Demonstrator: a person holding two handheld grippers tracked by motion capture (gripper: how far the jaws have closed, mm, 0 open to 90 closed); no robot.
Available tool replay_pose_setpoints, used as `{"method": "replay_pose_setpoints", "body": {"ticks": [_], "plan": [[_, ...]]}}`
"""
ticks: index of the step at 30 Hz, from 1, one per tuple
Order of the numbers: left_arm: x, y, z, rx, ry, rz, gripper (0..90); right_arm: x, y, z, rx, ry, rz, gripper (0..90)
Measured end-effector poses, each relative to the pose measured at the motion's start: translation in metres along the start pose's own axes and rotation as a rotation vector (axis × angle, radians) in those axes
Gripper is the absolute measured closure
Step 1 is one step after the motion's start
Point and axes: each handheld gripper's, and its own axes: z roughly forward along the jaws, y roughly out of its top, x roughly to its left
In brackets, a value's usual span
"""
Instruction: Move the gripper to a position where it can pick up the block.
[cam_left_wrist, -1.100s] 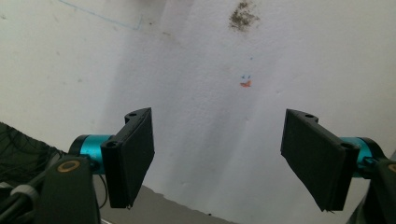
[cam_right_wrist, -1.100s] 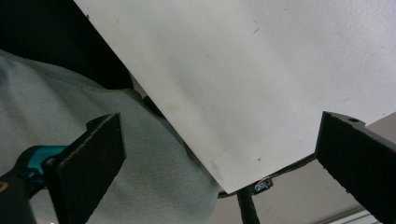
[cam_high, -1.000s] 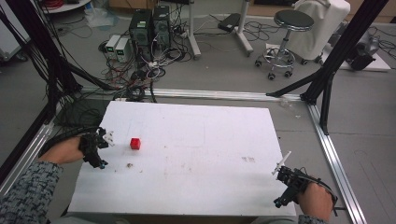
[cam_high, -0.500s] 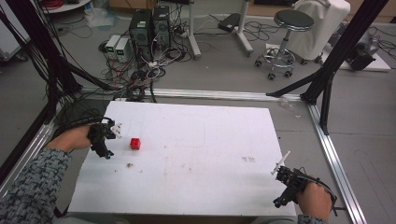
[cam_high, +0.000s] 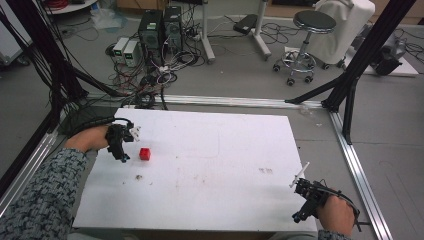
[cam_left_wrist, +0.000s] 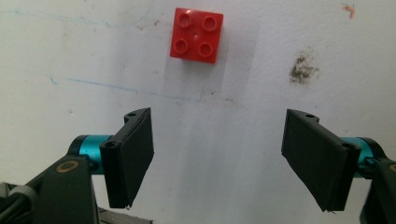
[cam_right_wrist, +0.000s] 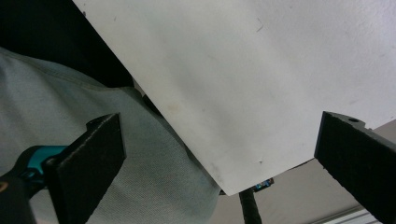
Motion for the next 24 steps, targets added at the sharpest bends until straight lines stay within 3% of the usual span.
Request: {"method": "replay_pose_setpoints", "body": {"ticks": [3, 13, 24], "plan": [[0.005, 0.009, 0.003, 0.003, -0.001, 0.037, 25.6, 0.0, 0.0, 0.0, -0.004, 0.002, 0.004, 1.2], [0.016, 0.023, 0.018, 0.023, -0.041, 0.096, 25.8, -0.002, -0.003, -0.002, -0.012, 0.002, 0.002, 1.2], [0.022, 0.038, 0.037, 0.039, -0.074, 0.116, 25.9, -0.001, -0.003, -0.002, -0.013, 0.001, 0.0, 1.2]]}}
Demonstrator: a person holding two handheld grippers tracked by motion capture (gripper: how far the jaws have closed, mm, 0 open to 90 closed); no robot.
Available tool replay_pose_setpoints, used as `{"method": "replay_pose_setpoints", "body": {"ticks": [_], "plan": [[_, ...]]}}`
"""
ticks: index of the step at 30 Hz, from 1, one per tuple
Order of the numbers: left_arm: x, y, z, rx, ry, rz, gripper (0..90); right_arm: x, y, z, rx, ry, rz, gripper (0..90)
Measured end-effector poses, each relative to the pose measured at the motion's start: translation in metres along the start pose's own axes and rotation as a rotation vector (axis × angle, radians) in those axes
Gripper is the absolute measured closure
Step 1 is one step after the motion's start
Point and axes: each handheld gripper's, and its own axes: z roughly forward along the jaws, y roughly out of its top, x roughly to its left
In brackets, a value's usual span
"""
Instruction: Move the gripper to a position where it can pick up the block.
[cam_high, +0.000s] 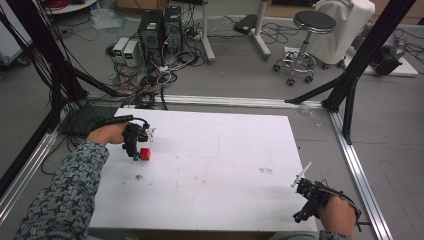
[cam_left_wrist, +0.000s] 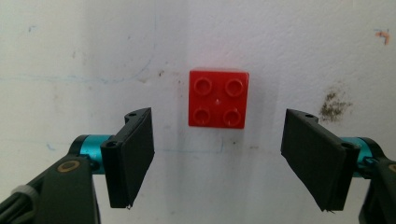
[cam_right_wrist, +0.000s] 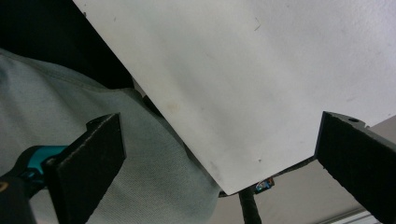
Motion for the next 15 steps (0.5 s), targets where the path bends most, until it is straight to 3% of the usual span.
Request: {"method": "replay_pose_setpoints", "body": {"ticks": [4, 7, 15], "plan": [[0.002, 0.004, 0.007, 0.016, -0.009, 0.026, 25.9, 0.001, 0.001, -0.001, -0.001, 0.001, -0.006, 1.2], [0.002, 0.005, 0.014, 0.035, -0.025, 0.067, 27.4, 0.002, 0.002, -0.001, 0.001, 0.002, -0.008, 1.2], [0.002, 0.009, 0.021, 0.033, -0.035, 0.097, 27.5, 0.003, 0.004, 0.0, 0.007, 0.001, -0.01, 1.2]]}}
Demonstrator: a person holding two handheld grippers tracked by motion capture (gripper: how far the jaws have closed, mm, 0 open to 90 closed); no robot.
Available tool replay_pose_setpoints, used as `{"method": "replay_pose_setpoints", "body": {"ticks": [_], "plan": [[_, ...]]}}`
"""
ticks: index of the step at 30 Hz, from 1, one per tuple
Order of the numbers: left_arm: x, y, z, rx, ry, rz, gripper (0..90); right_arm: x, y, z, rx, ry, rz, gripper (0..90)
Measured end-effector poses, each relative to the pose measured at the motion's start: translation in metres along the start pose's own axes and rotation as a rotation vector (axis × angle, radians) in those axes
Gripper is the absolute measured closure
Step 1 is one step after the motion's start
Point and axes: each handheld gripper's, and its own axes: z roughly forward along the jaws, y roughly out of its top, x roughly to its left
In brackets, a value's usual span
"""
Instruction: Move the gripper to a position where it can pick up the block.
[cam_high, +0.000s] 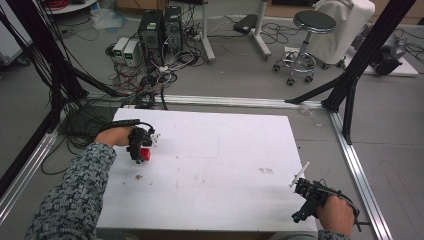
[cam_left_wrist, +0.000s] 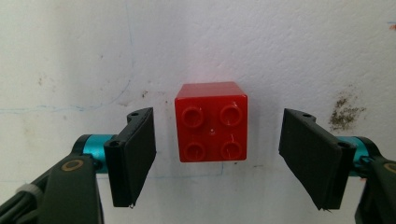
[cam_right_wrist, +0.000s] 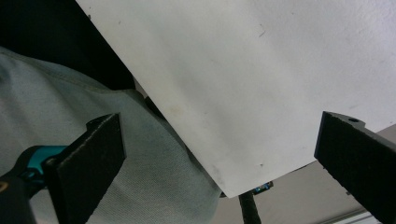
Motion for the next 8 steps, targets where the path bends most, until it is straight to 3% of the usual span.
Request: {"method": "replay_pose_setpoints", "body": {"ticks": [8], "plan": [[-0.0019, -0.0013, 0.0007, -0.005, -0.014, -0.012, 27.6, 0.0006, 0.0023, 0.0006, 0.006, 0.0, -0.011, 1.2]]}}
